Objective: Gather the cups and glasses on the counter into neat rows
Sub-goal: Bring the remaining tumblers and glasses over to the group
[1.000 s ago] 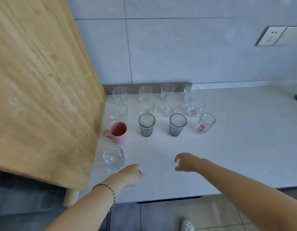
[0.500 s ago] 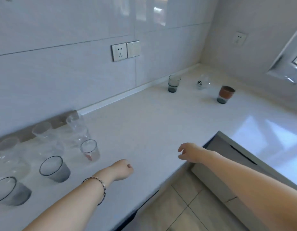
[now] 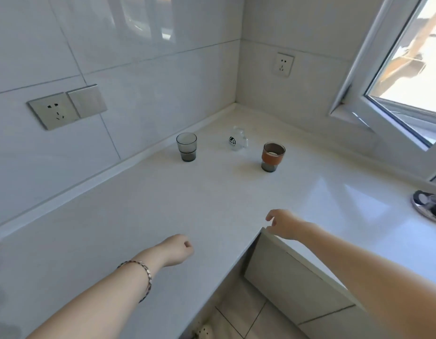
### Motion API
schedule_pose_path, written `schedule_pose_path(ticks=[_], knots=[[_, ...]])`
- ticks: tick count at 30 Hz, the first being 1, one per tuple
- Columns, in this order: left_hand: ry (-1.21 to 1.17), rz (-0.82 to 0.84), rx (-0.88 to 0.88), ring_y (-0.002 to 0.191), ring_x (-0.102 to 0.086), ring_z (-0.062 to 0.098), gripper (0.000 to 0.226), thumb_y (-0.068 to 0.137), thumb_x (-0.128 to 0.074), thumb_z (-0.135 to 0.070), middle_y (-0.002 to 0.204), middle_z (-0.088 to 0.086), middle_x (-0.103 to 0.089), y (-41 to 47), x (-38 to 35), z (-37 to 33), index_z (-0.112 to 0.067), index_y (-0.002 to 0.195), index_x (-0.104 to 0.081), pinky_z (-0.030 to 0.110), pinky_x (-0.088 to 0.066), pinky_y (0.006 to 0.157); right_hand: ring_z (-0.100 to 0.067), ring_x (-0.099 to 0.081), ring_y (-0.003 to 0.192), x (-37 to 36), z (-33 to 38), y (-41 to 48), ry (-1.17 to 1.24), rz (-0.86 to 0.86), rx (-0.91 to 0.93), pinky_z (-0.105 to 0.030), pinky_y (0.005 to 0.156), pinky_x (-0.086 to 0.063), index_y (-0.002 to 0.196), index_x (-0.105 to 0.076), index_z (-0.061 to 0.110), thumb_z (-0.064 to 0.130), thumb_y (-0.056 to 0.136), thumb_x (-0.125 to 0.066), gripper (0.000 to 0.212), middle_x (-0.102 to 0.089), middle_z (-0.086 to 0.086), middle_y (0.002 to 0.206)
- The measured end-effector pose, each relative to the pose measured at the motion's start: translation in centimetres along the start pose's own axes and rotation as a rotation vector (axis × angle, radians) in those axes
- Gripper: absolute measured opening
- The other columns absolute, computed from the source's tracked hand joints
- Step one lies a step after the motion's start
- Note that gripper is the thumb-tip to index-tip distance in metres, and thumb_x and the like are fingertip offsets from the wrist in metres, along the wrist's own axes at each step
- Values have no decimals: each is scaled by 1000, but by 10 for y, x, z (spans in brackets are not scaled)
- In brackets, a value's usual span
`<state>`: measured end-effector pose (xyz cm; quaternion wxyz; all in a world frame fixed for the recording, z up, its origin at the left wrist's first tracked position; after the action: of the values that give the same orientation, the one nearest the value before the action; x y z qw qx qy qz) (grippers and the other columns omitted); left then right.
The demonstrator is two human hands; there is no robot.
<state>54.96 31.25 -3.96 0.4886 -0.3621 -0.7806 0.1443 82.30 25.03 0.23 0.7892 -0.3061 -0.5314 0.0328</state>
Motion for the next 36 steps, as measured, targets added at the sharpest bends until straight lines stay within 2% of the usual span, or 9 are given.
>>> schedule_pose_path(ticks=[6, 9, 13, 17, 20, 22, 25, 30, 36], knots=[[24, 38, -24, 71, -37, 18, 26, 83, -41, -13, 68, 1, -40, 84, 30, -40, -24, 61, -35, 26, -26, 56, -25, -54, 118, 47, -22, 69, -10, -8, -54, -32, 96, -45, 134, -46, 16, 28, 93, -52, 44, -53, -7, 132], [19, 63, -47, 72, -42, 18, 20, 86, -42, -15, 66, -1, -45, 124, 44, -63, -22, 67, -42, 25, -33, 62, -24, -52, 120, 75, -32, 100, -19, -19, -100, -32, 96, -44, 135, -46, 16, 28, 92, -53, 45, -51, -7, 134], [-4, 92, -84, 75, -46, 18, 12, 89, -42, -17, 76, 1, -51, 170, 58, -86, -21, 79, -49, 25, -38, 70, -27, -50, 123, 112, -47, 145, 2, -81, -157, -31, 96, -43, 140, -38, 14, 27, 91, -53, 53, -41, -9, 140], [-19, 83, -63, 77, -50, 20, 21, 90, -44, -18, 74, -2, -52, 205, 69, -95, -23, 70, -47, 25, -39, 71, -31, -37, 131, 140, -59, 193, 38, -164, -203, -39, 101, -40, 143, -29, 10, 32, 86, -60, 69, -35, -12, 142], [-2, 62, -28, 78, -49, 18, 14, 91, -42, -20, 83, 1, -54, 225, 73, -93, -20, 79, -47, 27, -41, 72, -31, -29, 133, 156, -60, 231, 46, -198, -194, -40, 102, -38, 145, -23, 15, 39, 81, -65, 81, -33, -10, 141], [3, 19, 12, 77, -47, 17, 11, 91, -41, -20, 86, 3, -54, 235, 76, -88, -19, 82, -47, 30, -43, 73, -31, -26, 135, 164, -60, 257, 21, -196, -178, -41, 103, -37, 149, -14, 18, 43, 78, -67, 93, -27, -9, 145], [-32, -14, 97, 75, -48, 16, 12, 91, -42, -20, 84, 3, -55, 241, 76, -82, -18, 80, -47, 25, -39, 70, -34, -27, 135, 166, -62, 294, -22, -138, -120, -43, 106, -36, 151, -4, 18, 45, 75, -71, 105, -22, -10, 148], [-113, -29, 225, 70, -50, 15, 16, 90, -44, -20, 75, -2, -54, 241, 70, -75, -21, 74, -48, 22, -38, 68, -38, -36, 124, 157, -68, 327, -90, -109, -11, -42, 99, -43, 149, -8, 19, 43, 72, -71, 102, -29, -14, 139], [-162, -74, 311, 80, -52, 16, 14, 91, -44, -19, 81, -3, -54, 221, 61, -70, -24, 79, -50, 21, -38, 71, -36, -42, 120, 159, -65, 331, -151, -125, 48, -40, 94, -46, 146, -15, 22, 47, 70, -71, 98, -34, -13, 133]])
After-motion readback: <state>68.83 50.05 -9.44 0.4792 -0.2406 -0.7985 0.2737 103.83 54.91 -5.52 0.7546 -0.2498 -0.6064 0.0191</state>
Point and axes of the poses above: each hand's wrist, its own y-axis towards the middle knuckle, its own x-axis out of the back of the hand, z = x × y, the point moved 4 cm from there along y, towards the middle knuckle
